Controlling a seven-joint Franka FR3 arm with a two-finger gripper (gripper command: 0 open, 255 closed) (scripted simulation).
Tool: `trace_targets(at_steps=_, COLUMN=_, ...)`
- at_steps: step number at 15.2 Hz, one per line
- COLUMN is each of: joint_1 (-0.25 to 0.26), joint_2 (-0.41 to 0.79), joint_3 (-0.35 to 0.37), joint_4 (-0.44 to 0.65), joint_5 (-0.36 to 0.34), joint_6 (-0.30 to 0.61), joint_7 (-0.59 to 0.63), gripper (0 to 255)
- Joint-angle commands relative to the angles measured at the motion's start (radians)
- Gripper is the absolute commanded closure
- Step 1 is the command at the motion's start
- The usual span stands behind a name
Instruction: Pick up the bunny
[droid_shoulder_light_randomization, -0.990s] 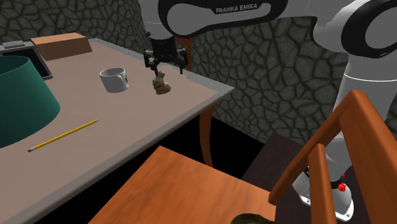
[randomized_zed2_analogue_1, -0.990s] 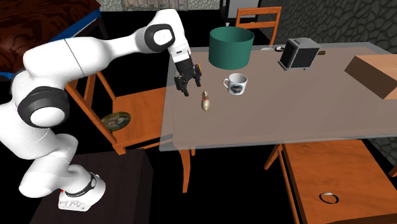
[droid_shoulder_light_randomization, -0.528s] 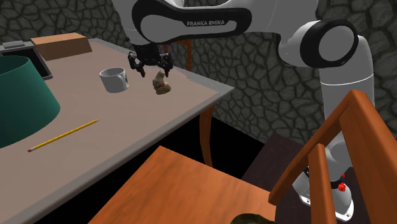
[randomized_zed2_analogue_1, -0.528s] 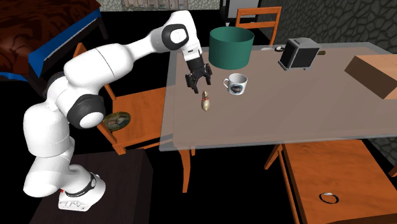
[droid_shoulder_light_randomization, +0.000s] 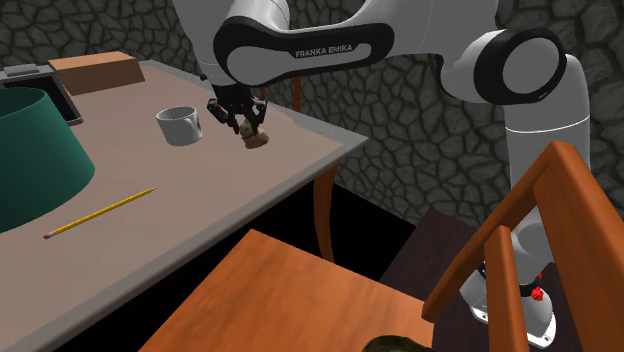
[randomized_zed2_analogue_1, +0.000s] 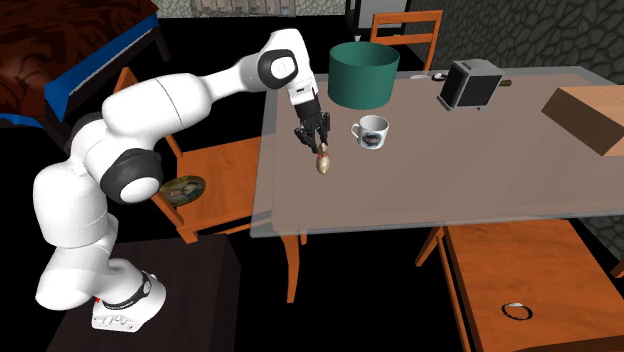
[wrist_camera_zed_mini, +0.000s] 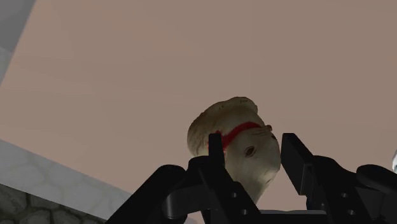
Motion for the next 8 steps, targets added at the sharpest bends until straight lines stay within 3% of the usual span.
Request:
trace_targets(at_steps=1, joint_1=-0.001, joint_2=0.0, joint_3=0.0, joint_4=-0.001, joint_5=0.0, joint_6=0.001, joint_7=0.0, gripper=255)
trace_targets(at_steps=8, joint_1=-0.002, joint_2=-0.002, joint_3=0.0, joint_4=-0.008, joint_5=0.001, joint_6=0.005, joint_7=0.002, gripper=255)
